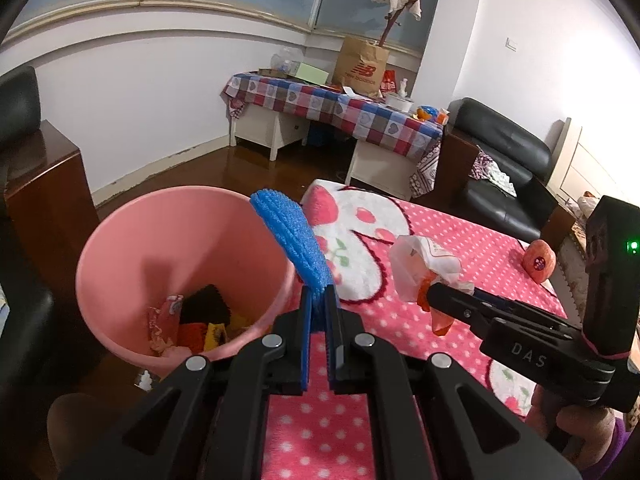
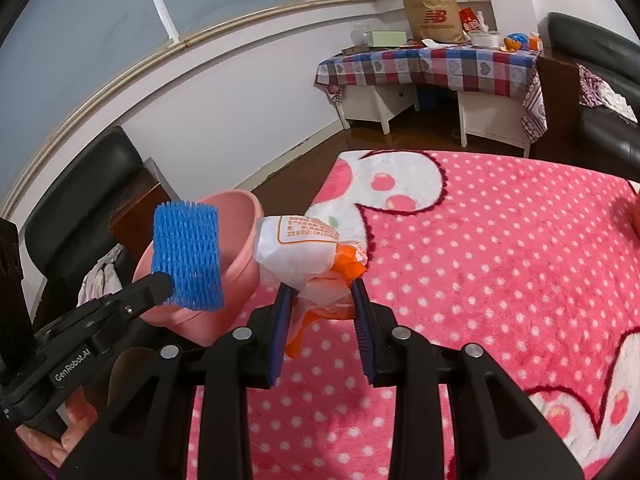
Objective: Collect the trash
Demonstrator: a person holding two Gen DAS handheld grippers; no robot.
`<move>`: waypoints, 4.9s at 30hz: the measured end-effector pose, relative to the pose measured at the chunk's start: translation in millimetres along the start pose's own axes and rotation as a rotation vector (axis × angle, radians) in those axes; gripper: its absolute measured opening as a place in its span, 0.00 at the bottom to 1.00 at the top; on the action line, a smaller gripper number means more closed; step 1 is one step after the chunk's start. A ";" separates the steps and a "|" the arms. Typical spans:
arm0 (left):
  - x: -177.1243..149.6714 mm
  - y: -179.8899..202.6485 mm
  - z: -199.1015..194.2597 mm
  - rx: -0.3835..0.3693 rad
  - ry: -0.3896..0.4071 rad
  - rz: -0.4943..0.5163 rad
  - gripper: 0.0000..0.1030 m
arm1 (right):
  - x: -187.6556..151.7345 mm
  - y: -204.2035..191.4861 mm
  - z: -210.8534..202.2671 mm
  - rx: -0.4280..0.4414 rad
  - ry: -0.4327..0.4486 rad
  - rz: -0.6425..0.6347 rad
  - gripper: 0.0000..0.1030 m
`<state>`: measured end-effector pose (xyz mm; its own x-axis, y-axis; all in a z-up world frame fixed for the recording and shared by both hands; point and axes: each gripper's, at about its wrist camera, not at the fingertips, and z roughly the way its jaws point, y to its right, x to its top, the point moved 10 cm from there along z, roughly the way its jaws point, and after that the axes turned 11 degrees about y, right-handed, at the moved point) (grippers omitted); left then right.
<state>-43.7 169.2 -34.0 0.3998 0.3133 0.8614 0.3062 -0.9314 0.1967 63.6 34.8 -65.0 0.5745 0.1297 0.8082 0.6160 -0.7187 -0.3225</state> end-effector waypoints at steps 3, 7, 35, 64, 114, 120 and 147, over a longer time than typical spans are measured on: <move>0.1 -7.4 -1.2 0.013 0.005 -0.005 0.05 | 0.0 -9.3 4.2 0.010 -0.007 -0.017 0.30; 2.1 -17.3 -1.0 0.034 0.008 -0.015 0.05 | -0.8 -20.4 9.9 0.025 -0.019 -0.040 0.30; -3.6 -108.4 7.8 0.171 0.006 -0.097 0.05 | -3.4 -109.7 67.1 0.113 -0.092 -0.223 0.30; -17.5 -153.0 34.9 0.226 -0.070 -0.132 0.05 | -29.2 -132.1 125.0 0.105 -0.205 -0.246 0.30; 13.7 -107.1 -14.3 0.245 0.006 -0.058 0.36 | 1.0 -115.8 37.5 0.151 -0.036 -0.210 0.42; 13.3 -91.1 -20.2 0.237 0.010 -0.040 0.36 | -0.2 -102.9 21.6 0.125 -0.009 -0.208 0.42; 4.4 -47.5 -30.8 0.204 0.000 0.023 0.34 | -9.6 -59.2 -12.6 0.049 0.040 -0.154 0.42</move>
<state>-83.1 209.1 -25.1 0.4087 0.2919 0.8647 0.4652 -0.8818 0.0778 14.9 67.4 -47.4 0.4502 0.2074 0.8685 0.7208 -0.6585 -0.2164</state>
